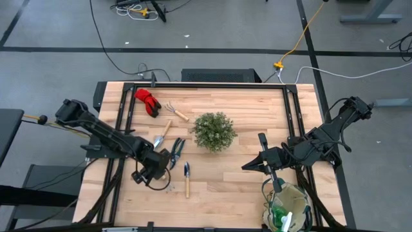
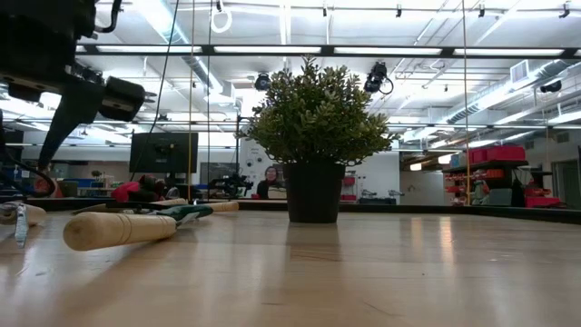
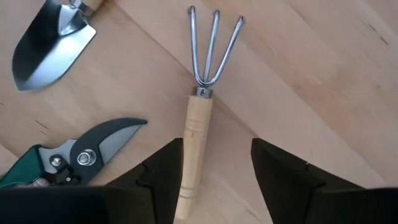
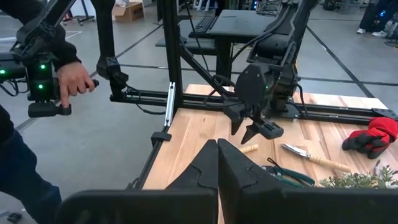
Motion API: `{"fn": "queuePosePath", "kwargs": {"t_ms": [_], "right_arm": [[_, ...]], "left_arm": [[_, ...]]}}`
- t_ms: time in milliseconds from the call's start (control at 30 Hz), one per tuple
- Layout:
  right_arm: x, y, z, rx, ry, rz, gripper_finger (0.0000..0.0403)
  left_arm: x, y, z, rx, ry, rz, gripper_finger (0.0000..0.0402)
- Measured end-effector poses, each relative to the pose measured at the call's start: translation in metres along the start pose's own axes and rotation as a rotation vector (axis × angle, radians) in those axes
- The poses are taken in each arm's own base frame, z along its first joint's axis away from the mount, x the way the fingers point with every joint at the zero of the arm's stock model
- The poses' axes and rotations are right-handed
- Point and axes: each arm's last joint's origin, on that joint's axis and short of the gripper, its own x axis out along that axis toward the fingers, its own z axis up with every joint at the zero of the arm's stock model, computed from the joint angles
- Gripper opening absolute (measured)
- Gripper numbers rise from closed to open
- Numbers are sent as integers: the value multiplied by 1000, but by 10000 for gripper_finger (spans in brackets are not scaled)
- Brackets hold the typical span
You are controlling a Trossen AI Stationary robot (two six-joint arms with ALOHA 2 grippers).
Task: Pick & Place Garden tools in Gardening bag
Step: Put the bottom brown hand rake into the white gardening bag
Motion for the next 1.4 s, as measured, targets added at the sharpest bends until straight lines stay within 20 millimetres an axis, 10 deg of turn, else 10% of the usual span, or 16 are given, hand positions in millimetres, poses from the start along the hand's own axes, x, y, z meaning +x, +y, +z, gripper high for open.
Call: {"fn": "queuePosePath", "kwargs": {"t_ms": [1400], "right_arm": [[0, 0, 0, 0, 0, 0, 0]], "left_arm": [[25, -7, 6, -11, 91, 43, 195]]}}
